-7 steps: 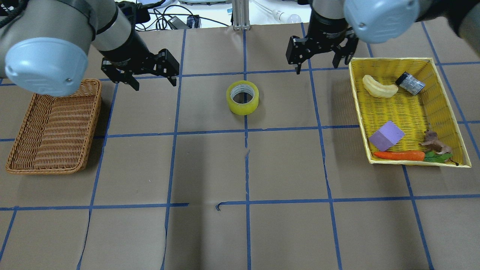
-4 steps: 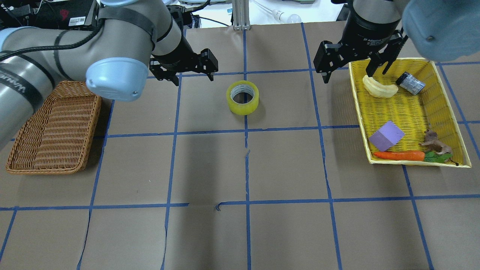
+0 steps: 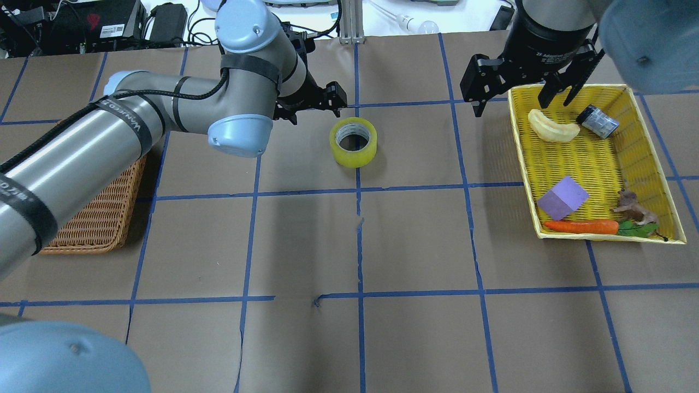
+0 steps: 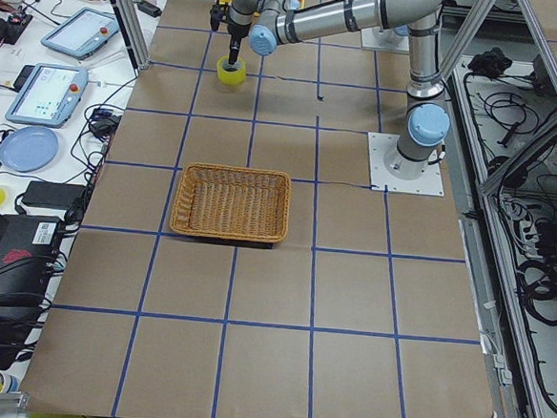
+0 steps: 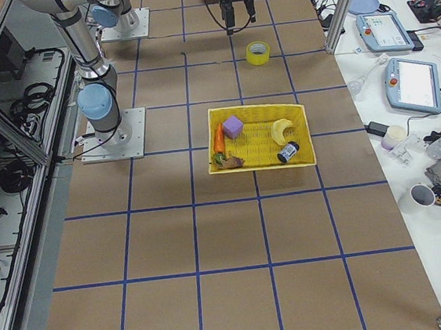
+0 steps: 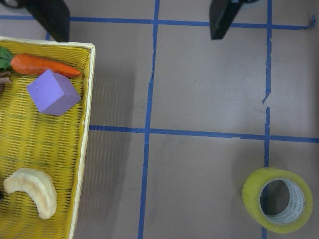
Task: Transfer tape with both arms
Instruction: 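Lower the left gripper onto the tape roll rim and grasp it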
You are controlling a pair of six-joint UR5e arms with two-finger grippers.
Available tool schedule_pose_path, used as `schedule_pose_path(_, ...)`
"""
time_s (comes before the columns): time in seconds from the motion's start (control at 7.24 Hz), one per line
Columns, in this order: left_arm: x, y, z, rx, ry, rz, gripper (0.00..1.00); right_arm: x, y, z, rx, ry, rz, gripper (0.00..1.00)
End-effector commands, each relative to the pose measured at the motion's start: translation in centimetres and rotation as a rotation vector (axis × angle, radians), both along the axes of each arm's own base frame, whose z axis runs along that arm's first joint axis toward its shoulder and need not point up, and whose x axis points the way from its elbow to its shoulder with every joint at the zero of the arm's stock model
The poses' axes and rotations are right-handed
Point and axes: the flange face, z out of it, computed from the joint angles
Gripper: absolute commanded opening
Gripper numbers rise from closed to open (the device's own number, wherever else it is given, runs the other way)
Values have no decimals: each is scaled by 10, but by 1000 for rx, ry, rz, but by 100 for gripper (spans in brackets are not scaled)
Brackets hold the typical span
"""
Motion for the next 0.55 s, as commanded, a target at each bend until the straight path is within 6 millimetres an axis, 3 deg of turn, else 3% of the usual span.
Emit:
schedule_pose_path(0.0, -3, -14, -55, 33, -6, -1, 100, 1, 0, 0, -1, 0, 2, 100)
schedule_pose_path(0.41, -17, -18, -88, 68, -13, -19, 100, 2, 1, 1, -4, -1, 6, 100)
